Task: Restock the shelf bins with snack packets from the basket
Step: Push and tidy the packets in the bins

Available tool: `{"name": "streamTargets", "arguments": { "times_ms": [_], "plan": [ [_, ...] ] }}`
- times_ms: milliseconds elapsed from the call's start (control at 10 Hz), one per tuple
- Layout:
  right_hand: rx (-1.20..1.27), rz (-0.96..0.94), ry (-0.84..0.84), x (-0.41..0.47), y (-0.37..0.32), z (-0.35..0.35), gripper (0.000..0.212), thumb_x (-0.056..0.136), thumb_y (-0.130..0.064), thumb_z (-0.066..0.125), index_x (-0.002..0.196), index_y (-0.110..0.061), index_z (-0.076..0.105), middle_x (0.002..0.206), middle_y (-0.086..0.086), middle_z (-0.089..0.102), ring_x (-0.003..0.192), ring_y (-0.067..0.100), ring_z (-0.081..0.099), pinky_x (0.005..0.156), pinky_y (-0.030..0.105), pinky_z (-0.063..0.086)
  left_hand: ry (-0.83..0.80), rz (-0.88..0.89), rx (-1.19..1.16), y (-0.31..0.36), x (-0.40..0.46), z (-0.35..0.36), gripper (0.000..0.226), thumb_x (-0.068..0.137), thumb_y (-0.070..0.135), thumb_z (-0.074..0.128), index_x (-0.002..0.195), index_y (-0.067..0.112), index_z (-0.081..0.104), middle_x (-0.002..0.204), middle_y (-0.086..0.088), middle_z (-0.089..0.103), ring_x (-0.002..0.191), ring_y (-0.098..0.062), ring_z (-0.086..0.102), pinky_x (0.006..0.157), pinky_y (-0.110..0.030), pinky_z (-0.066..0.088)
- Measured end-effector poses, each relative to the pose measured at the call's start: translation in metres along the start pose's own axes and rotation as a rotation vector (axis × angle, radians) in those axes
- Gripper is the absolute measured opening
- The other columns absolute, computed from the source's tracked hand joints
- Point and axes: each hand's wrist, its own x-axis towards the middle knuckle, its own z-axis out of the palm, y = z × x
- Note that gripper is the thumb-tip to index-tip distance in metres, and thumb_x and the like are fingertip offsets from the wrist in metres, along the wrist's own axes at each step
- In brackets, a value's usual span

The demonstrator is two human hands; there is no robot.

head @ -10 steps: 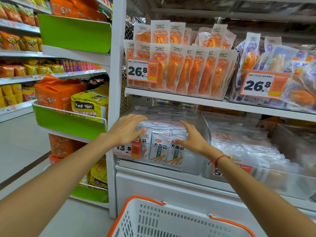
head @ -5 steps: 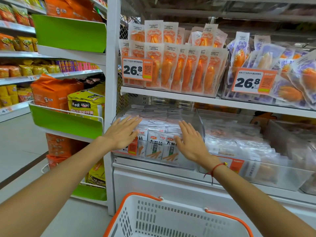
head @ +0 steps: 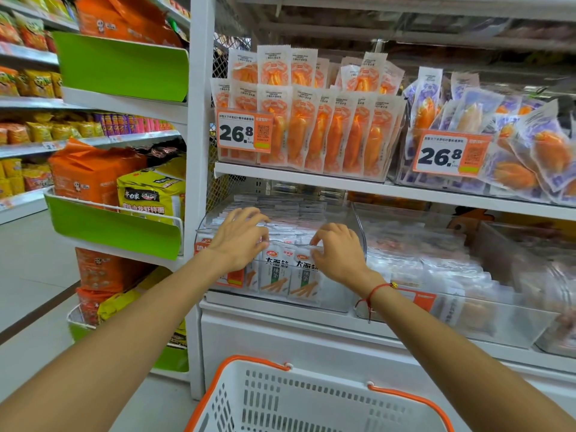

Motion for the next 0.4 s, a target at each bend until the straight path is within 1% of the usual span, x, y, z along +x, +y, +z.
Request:
{"name": "streamTargets", "arguments": {
  "times_ms": [100,300,400],
  "plan": [
    [0.018,0.011,-0.023,0.001,-0.002,0.0,0.029,0.093,-0.024,0.052,0.12,-0.016,0.06,0.135,0.005,0.05,0.129,0.024,0.035,0.11,0.039,0.024,-0.023,-0.005,0.02,-0.004,-0.003,-0.001,0.028,0.099,0.038,0.041,0.114,0.027,0.062,0.148,0.009,0.035,0.141,-0.016,0.017,0.114,-0.036,0.012],
    [0.078,0.026,-0.145,-0.003,-0.004,-0.004,0.045,0.09,-0.032,0.057,0.132,-0.019,0.048,0.138,0.007,0.045,0.13,0.027,0.036,0.106,0.042,0.032,-0.08,-0.037,-0.032,0.0,-0.007,-0.006,0.034,0.099,0.038,0.039,0.124,0.025,0.057,0.146,0.008,0.037,0.138,-0.015,0.022,0.111,-0.037,0.018],
    [0.117,0.024,-0.138,-0.009,0.005,-0.011,0.047,0.091,-0.031,0.057,0.135,-0.018,0.045,0.138,0.007,0.045,0.129,0.027,0.036,0.103,0.04,0.036,-0.082,-0.029,-0.032,0.004,-0.015,-0.003,0.042,0.097,0.041,0.042,0.136,0.026,0.045,0.15,0.007,0.033,0.14,-0.014,0.02,0.111,-0.035,0.021]
  ]
}}
